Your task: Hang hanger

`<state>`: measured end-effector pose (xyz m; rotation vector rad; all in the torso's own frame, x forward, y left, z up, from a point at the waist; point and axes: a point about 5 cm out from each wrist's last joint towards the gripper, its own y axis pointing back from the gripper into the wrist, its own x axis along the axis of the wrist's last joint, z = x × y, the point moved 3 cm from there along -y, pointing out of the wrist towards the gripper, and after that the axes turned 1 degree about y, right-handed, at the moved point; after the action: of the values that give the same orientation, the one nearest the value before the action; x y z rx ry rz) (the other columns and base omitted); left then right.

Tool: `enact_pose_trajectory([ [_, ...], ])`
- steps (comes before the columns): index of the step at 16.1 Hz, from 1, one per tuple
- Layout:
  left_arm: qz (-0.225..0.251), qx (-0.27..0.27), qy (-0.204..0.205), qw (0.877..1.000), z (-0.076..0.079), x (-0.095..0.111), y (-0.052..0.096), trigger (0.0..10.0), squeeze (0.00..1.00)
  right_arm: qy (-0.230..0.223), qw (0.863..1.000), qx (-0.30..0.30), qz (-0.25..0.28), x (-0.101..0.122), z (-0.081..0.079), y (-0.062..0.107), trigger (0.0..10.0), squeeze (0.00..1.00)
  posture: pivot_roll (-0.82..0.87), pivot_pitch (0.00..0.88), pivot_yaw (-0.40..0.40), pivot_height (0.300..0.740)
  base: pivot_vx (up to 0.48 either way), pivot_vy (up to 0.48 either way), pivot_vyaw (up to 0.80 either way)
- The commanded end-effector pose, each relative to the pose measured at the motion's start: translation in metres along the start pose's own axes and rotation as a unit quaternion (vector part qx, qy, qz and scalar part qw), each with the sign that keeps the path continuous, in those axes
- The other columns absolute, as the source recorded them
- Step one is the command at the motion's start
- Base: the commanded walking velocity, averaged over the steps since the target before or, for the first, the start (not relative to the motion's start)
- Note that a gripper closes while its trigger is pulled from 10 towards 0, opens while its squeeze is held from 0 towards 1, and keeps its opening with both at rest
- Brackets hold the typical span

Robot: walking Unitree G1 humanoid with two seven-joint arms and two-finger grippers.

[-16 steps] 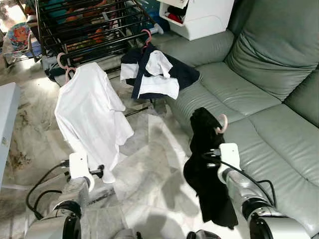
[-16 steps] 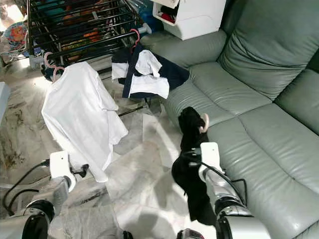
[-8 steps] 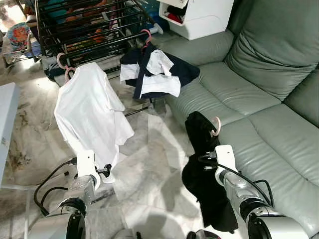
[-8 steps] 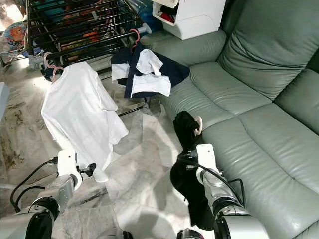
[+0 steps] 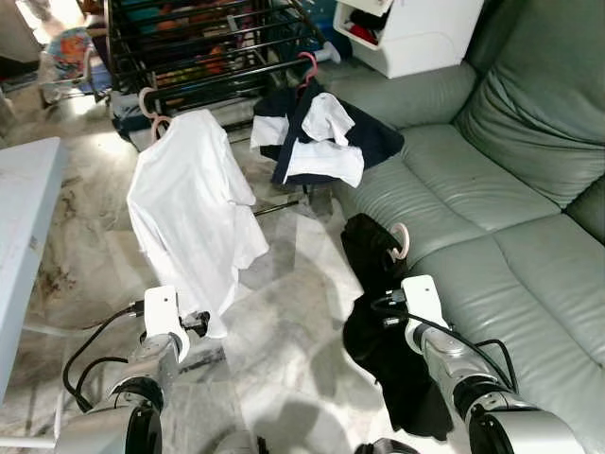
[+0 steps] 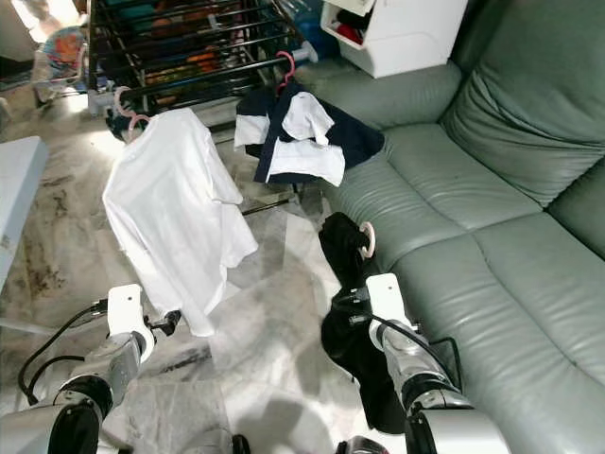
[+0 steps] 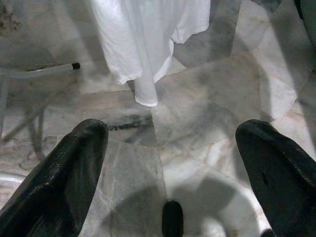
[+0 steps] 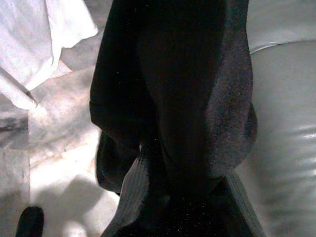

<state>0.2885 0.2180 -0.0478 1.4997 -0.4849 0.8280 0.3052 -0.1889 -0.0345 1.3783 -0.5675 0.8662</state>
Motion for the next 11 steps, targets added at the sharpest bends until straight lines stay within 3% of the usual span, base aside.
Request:
enact_pose_trajectory([
  [1,0.002,0.004,0.009,1.0,-0.0015,0.0018,-0.0001,10.0,0.0,0.001,1.0,0.002,0.018,0.011,0.0009,-0.0016,10.0,0.0,-0.09,0.0,0.038,0.74,0.0,0.0,0.0],
  [6,0.006,0.012,0.039,0.999,-0.001,-0.0002,0.0002,10.0,0.0,0.021,1.0,0.016,0.007,0.0081,0.0003,-0.0014,10.0,0.0,-0.05,0.0,-0.047,0.74,0.0,0.0,0.0],
  [11,0.009,0.002,0.038,0.999,0.0001,-0.0007,0.0004,10.0,0.0,0.019,1.0,0.016,0.007,0.0069,0.0007,-0.0009,10.0,0.0,-0.06,0.0,-0.024,0.74,0.0,0.0,0.0],
])
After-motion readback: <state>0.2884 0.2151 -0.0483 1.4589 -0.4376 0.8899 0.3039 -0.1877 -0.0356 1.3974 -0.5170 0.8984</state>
